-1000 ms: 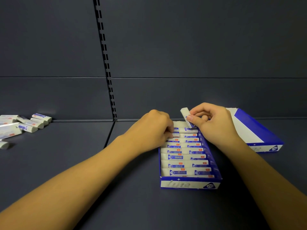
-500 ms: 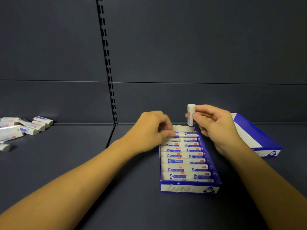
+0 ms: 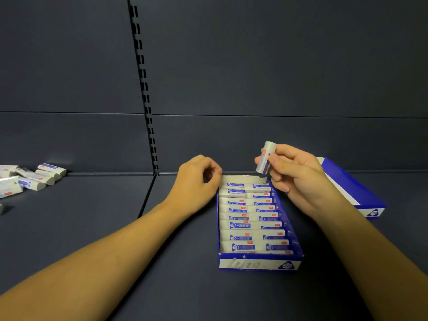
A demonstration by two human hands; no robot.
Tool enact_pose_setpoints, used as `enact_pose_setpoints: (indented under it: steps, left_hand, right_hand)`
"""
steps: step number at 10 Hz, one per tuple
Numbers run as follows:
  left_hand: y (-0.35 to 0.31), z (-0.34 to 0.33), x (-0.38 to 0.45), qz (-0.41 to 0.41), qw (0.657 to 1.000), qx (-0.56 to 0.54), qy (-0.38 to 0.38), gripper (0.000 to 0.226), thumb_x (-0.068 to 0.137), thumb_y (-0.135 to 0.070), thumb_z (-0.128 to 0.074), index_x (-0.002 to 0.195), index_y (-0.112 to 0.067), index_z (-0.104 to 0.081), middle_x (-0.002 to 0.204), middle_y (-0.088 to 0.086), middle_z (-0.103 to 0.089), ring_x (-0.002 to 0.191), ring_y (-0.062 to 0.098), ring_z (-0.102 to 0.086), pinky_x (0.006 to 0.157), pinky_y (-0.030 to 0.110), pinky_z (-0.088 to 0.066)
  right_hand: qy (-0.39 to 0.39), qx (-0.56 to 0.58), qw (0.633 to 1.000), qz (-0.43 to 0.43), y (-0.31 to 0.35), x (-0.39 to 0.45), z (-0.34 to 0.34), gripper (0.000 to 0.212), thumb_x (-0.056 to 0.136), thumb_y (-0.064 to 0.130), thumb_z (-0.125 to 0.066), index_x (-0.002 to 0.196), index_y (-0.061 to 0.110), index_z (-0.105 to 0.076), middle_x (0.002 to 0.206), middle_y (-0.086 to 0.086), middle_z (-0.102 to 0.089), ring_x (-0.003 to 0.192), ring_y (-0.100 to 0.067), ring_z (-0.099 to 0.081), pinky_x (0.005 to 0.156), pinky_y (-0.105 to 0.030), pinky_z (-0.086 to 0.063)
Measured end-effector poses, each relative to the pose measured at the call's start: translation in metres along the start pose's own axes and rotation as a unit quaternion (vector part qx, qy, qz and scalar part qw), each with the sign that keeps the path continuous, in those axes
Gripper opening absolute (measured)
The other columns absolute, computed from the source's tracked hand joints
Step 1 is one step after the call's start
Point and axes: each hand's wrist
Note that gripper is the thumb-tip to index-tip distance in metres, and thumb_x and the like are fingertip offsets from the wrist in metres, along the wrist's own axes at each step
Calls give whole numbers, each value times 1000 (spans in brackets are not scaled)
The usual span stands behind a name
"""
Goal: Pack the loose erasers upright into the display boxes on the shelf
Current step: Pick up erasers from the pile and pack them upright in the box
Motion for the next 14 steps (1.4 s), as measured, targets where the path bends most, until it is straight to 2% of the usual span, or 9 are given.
enact_pose_setpoints:
  steps: [1,2,3,5,6,8,11,12,14]
  left_hand:
    - [0,-2,-2,-10,1000,-4,22,8,89,-11,-65,86,-16,-71,85,-8,-63,83,5,-59,73,5,-39]
    - [1,-2,-2,-13,1000,-7,26,8,89,-11,-64,87,-16,-70,86,-7,-63,82,6,-59,74,6,-40]
    - [2,-3,-2,-12,1000,-5,27,8,88,-11,-64,87,-16,-69,87,-6,-63,81,6,-59,74,9,-41]
    - [2,-3,-2,-9,1000,-11,24,8,88,-9,-64,89,-14,-70,89,-4,-63,81,7,-60,74,11,-44]
    - [2,-3,-2,-11,1000,-13,22,8,88,-9,-64,89,-15,-70,89,-5,-63,81,7,-60,75,11,-43]
    - [2,-3,-1,-11,1000,-15,23,9,88,-8,-64,89,-15,-70,88,-6,-63,81,6,-59,74,7,-41]
    - [1,-3,-2,-6,1000,-14,23,10,88,-8,-63,89,-15,-70,89,-5,-63,81,6,-59,74,7,-41]
    - [1,-3,-2,-6,1000,-16,23,10,87,-8,-64,88,-15,-70,88,-6,-63,81,8,-59,73,8,-42]
    - [2,-3,-2,-8,1000,-16,22,9,88,-9,-63,89,-15,-70,89,-5,-63,81,8,-60,75,15,-46]
  right_hand:
    - [5,-45,999,-16,3,-2,0,17,94,8,-60,109,1,-64,99,-16,-75,53,-6,-46,43,-15,-33]
    - [-1,-217,976,-13,7,-4,2,10,92,11,-68,99,17,-71,89,-1,-77,65,-6,-65,51,-13,-47]
    - [43,-444,895,5,11,-2,5,13,90,22,-72,96,35,-71,90,11,-74,84,-8,-68,68,-22,-56]
    - [114,-578,808,3,19,5,1,16,90,27,-72,106,30,-75,95,20,-65,91,-3,-62,65,-14,-44]
    - [142,-600,787,-17,18,9,-2,17,89,27,-74,105,33,-75,93,21,-63,86,-2,-61,61,-10,-40]
    - [131,-614,779,-8,16,13,-5,13,83,30,-81,84,32,-68,78,18,-68,71,6,-59,52,-7,-37]
    - [112,-623,774,4,11,10,-7,11,85,28,-79,82,28,-68,79,13,-69,76,-3,-64,58,-11,-39]
    - [111,-647,753,30,10,9,-8,4,87,29,-77,87,27,-73,82,17,-63,75,-2,-59,61,-10,-38]
    - [132,-671,729,31,11,6,-6,17,87,37,-75,101,28,-77,93,18,-67,73,1,-57,64,-9,-41]
Point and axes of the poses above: each hand's wrist, its own x-axis towards the middle knuckle, its own z-axis out of the back of the hand, y = z × x
